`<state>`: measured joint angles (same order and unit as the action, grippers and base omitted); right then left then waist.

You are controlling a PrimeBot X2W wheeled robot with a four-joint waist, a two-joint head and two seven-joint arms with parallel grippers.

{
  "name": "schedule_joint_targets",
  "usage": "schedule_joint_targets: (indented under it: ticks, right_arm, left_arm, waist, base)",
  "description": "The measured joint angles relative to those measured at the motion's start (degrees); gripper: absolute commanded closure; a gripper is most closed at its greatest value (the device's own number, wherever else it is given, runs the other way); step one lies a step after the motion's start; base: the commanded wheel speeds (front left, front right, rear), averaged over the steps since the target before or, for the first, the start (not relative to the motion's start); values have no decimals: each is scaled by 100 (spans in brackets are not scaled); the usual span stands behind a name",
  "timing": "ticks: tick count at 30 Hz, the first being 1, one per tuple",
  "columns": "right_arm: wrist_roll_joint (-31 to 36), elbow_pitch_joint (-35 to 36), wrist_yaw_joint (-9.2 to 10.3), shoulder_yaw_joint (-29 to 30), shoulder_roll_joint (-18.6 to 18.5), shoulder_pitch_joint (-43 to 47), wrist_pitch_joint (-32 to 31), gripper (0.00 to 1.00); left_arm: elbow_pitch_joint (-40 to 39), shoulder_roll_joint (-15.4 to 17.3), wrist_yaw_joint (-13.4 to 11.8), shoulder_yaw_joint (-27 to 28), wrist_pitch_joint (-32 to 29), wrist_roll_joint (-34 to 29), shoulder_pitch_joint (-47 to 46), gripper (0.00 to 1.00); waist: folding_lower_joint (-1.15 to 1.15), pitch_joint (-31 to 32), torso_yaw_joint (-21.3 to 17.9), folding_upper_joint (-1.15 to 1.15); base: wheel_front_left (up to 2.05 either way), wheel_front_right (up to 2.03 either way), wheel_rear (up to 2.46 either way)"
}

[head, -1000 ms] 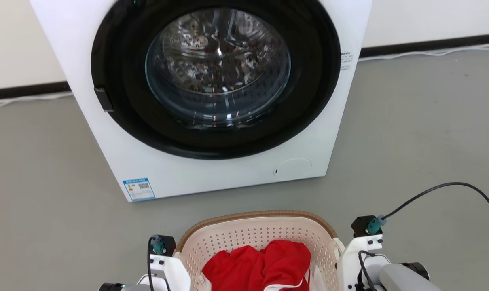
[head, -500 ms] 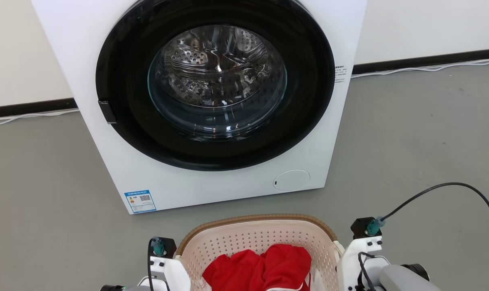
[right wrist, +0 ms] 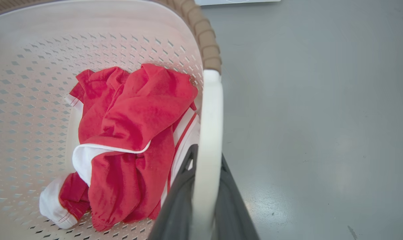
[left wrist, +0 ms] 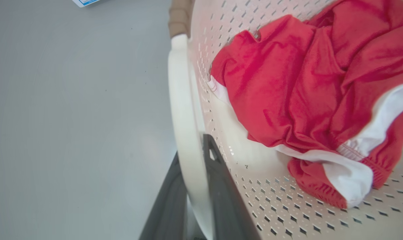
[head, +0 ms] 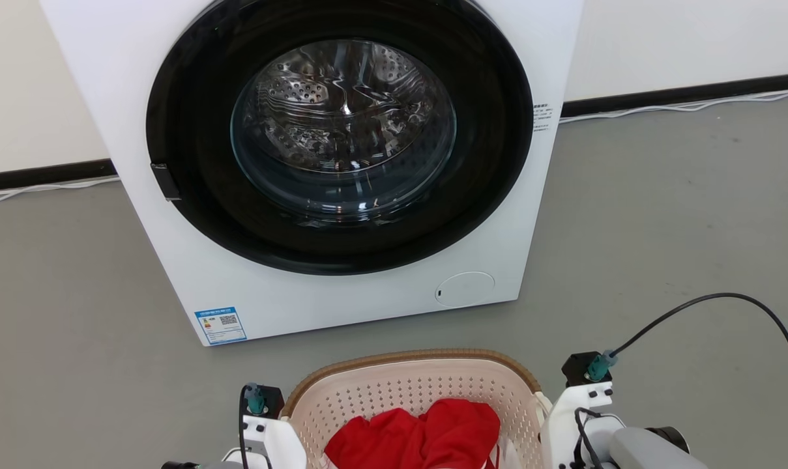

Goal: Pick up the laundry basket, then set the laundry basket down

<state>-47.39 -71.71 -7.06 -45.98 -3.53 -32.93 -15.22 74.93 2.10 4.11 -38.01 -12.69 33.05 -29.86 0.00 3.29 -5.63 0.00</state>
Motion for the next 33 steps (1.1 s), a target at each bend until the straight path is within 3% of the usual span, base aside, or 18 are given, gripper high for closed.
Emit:
schedule_joint_targets:
  ticks: [33]
  right_arm:
    - [-360, -8, 0, -288, -2, -10, 12, 100]
  left_arm:
    - [1, 35, 0, -167, -33, 180, 1, 100]
  waist:
    - [0, 4, -34, 0]
  base:
    - [0, 0, 0]
